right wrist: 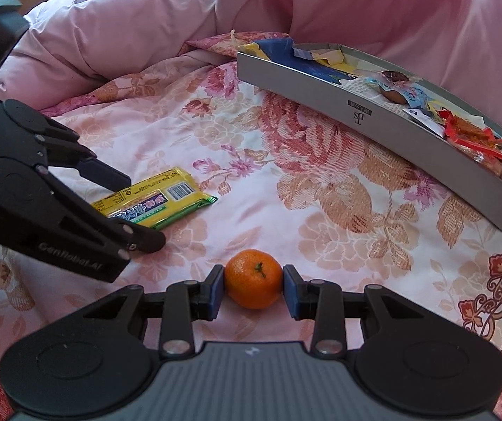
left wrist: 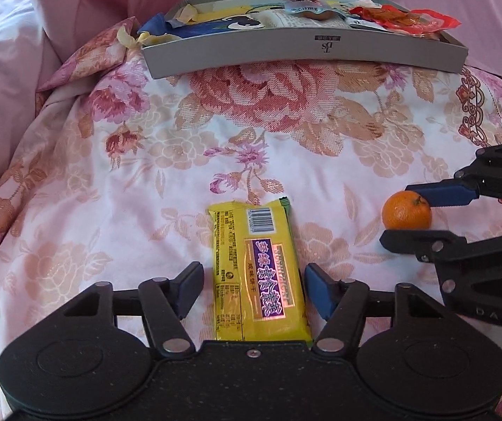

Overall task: Organize snacks
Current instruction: 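Grasp the yellow candy bar with the left tool while the right tool grasps the mandarin, then carry the candy bar and mandarin over the grey tray with both tools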

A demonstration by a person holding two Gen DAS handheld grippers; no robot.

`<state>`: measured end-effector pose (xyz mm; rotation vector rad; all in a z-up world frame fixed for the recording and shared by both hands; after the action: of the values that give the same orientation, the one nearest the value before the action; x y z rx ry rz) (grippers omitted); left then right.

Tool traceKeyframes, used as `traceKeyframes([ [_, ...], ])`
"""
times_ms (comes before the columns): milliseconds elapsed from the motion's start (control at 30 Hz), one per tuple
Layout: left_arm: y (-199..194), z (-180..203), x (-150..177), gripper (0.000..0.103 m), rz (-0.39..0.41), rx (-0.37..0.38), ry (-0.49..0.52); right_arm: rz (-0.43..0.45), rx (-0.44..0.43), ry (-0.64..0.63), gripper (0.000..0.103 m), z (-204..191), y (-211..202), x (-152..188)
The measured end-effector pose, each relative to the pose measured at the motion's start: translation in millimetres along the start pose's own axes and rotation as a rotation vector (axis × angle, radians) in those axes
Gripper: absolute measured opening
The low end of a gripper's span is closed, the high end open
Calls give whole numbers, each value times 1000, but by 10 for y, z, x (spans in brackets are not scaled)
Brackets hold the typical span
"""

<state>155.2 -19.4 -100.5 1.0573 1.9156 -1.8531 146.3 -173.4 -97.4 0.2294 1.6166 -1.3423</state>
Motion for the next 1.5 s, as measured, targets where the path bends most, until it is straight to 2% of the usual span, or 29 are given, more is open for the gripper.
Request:
traceKeyframes([
  [67,-2,-3,-9,52,4,12,-3,-1,-2,3,40,1,8,0],
  [400,-43,-86,-21,51,20,31,-96,16,-6,20,39,13,2,-4],
  [700,-100,-126,-38,50,64,14,-137,78,42,-48,39,-91,-52,-12],
  [1067,-192,-183,-68,51,132,-4,-181,152,63,-27,39,-62,-144,-56],
  [1500,-256,-210,-106,51,162,11,-215,191,78,-17,39,-43,-165,-77],
])
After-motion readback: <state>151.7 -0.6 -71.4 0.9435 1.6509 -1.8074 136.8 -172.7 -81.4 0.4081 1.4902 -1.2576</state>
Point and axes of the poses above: each gripper's, at about its wrist camera, not at the fingertips, and y roughly the way its jaws point, z to its right, x to its underside, the point moved 1 cm from there along y, roughly the way its jaws point, and after that the axes turned 5 degrees about y, right-handed, at the moved point
